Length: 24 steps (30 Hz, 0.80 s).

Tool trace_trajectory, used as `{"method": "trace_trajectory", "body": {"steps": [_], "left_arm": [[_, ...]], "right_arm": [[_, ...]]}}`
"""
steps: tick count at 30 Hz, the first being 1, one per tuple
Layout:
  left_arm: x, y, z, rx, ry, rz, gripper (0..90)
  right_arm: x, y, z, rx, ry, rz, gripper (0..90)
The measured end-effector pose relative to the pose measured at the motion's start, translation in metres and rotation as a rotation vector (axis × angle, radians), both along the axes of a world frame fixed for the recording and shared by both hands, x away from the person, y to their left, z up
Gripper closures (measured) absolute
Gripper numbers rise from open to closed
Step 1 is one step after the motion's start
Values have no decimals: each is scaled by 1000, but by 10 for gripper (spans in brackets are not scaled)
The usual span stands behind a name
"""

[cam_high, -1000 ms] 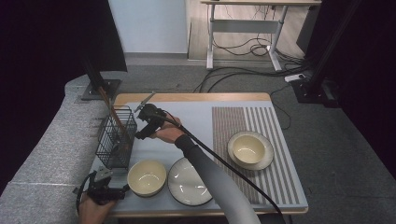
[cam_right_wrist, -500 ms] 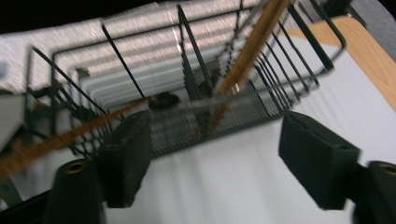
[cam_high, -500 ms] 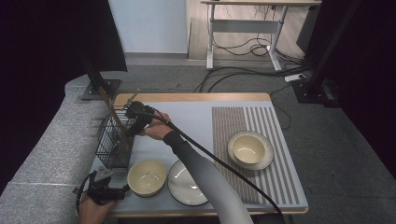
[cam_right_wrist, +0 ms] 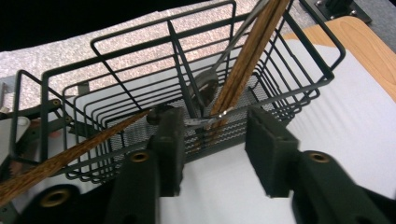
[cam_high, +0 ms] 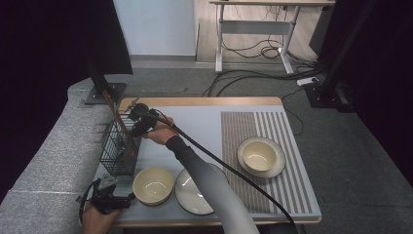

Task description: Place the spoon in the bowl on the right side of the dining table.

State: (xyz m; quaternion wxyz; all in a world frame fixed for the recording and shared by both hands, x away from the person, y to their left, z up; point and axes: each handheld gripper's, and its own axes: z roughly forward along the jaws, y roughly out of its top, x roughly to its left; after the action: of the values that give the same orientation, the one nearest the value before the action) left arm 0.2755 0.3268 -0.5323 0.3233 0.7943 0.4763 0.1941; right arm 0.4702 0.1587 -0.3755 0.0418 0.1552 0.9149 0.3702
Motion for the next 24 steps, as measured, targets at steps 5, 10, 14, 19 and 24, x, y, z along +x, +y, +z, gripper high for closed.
{"method": "trace_trajectory", "body": {"steps": [5, 10, 14, 19, 24], "left_arm": [[0, 0, 0, 0, 0, 0, 0], [0, 0, 0, 0, 0, 0, 0], [0, 0, 0, 2, 1, -1, 0], [0, 0, 0, 1, 0, 0, 0], [0, 0, 0, 1, 0, 0, 0]], "right_arm": [[0, 1, 1, 12, 0, 13, 706], [-1, 4, 1, 6, -13, 14, 764], [-2, 8, 4, 2, -15, 16, 808], [-4, 11, 7, 13, -18, 17, 845], [-6, 10, 8, 35, 4, 19, 865]]}}
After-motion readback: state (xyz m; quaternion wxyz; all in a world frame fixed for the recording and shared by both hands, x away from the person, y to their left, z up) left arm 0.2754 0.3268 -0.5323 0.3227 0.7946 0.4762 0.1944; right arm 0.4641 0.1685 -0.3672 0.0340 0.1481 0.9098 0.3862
